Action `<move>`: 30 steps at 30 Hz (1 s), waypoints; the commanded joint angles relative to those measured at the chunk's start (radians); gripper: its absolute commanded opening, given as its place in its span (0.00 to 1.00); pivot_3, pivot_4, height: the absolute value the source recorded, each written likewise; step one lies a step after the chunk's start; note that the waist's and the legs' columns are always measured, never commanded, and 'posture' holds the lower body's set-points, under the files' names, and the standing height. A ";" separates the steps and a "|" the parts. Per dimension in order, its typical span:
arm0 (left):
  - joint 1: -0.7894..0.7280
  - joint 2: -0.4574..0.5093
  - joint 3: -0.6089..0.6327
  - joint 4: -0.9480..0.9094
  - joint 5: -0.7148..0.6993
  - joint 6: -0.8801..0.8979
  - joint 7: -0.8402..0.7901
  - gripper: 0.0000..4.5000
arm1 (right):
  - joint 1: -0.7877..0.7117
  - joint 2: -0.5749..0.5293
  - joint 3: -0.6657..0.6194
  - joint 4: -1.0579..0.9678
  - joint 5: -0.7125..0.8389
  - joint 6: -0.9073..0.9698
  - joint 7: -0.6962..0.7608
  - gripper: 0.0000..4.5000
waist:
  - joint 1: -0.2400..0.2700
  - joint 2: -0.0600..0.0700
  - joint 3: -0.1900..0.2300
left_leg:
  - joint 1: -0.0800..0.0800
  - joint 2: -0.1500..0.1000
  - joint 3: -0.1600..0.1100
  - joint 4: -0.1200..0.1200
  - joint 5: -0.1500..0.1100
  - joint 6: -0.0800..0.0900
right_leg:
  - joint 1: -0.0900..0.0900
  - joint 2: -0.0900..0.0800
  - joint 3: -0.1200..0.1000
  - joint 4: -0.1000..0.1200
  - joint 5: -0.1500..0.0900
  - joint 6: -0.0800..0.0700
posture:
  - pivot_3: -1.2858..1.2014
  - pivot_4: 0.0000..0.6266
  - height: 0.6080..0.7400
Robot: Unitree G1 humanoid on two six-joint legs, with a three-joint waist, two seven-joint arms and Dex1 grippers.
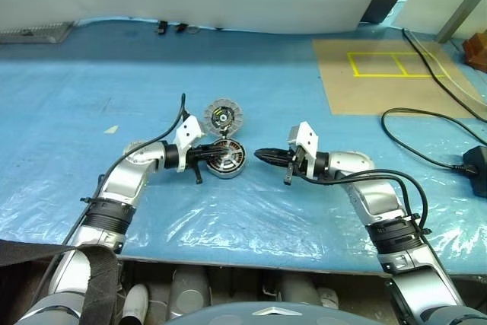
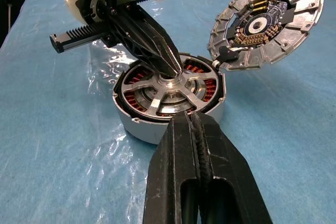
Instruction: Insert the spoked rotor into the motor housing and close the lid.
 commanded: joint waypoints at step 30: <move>0.000 -0.055 0.044 -0.023 -0.102 0.058 0.018 0.01 | -0.027 0.008 0.011 0.007 0.002 -0.014 0.007 0.00 | -0.008 0.001 0.000 | -0.003 0.000 0.000 -0.002 0.002 0.003 | -0.003 0.000 0.000 -0.003 0.000 0.000 | 0.52 0.24 1.00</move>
